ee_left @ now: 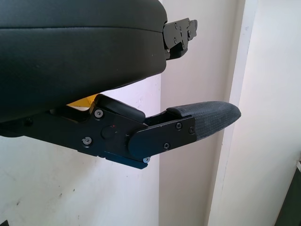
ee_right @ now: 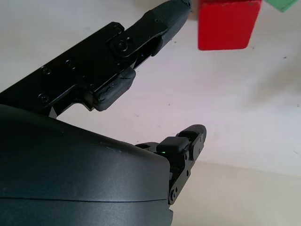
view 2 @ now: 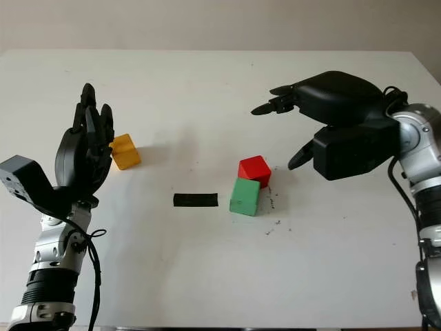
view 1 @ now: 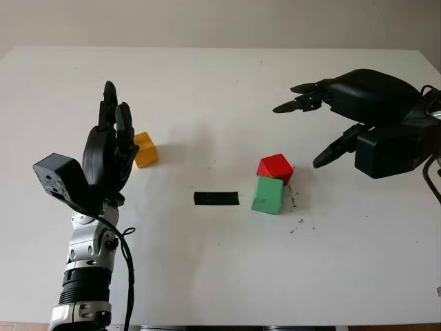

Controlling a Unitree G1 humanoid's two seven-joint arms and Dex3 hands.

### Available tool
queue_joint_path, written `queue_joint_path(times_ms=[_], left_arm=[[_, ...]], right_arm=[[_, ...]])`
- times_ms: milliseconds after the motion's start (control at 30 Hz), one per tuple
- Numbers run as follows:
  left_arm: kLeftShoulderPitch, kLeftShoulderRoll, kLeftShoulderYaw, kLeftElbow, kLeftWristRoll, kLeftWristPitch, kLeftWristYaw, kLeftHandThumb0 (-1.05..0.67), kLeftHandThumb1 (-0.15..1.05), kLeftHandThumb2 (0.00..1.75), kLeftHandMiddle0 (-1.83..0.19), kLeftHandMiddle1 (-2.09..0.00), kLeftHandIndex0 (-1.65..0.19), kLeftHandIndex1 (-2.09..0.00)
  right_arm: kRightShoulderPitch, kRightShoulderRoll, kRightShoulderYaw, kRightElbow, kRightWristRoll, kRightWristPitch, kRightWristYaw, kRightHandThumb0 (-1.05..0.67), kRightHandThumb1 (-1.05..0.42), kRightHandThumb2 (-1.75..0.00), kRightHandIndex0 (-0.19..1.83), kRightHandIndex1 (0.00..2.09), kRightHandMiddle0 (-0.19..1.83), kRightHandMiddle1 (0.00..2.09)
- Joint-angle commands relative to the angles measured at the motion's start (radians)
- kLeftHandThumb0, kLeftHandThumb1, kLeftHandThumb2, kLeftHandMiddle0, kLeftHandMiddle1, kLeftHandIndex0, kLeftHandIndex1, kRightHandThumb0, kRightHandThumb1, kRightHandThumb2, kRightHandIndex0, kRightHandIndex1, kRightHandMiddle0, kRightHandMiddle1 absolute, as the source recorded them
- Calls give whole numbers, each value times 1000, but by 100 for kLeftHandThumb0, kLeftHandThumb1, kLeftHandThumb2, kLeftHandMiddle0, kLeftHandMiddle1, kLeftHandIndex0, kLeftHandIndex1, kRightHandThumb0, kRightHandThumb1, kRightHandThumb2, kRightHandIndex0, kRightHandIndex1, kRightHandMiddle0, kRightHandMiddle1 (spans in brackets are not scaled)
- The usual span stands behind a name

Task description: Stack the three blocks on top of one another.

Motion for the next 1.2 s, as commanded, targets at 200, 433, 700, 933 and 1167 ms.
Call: queue_joint_path(times_ms=[200, 433, 700, 933, 1167], left_arm=[[18, 2, -4, -30, 10, 6, 6, -76, 105, 67, 19, 0, 19, 0], [24, -2, -1, -38, 4, 9, 6, -76, 105, 67, 19, 0, 19, 0], [38, -1, -4, -56, 9, 6, 3, -76, 105, 67, 19, 0, 19, 0], [46, -3, -4, -64, 11, 8, 9, -76, 105, 67, 19, 0, 19, 0], [45, -4, -4, -59, 14, 5, 10, -75, 105, 67, 19, 0, 19, 0]], right_arm=[[43, 22, 24, -16, -7, -11, -33, -85, -72, -5, 32, 5, 56, 6], [90, 26, 23, -92, 41, 66, 69, -79, -70, -5, 27, 4, 52, 4], [122, 23, 34, -142, 23, 81, 92, -73, -68, -5, 26, 5, 53, 5], [139, 57, 42, -81, -11, 18, -31, -70, -70, -6, 31, 7, 62, 9], [117, 77, 81, 6, -121, -51, -210, -63, -75, -7, 34, 7, 70, 11]])
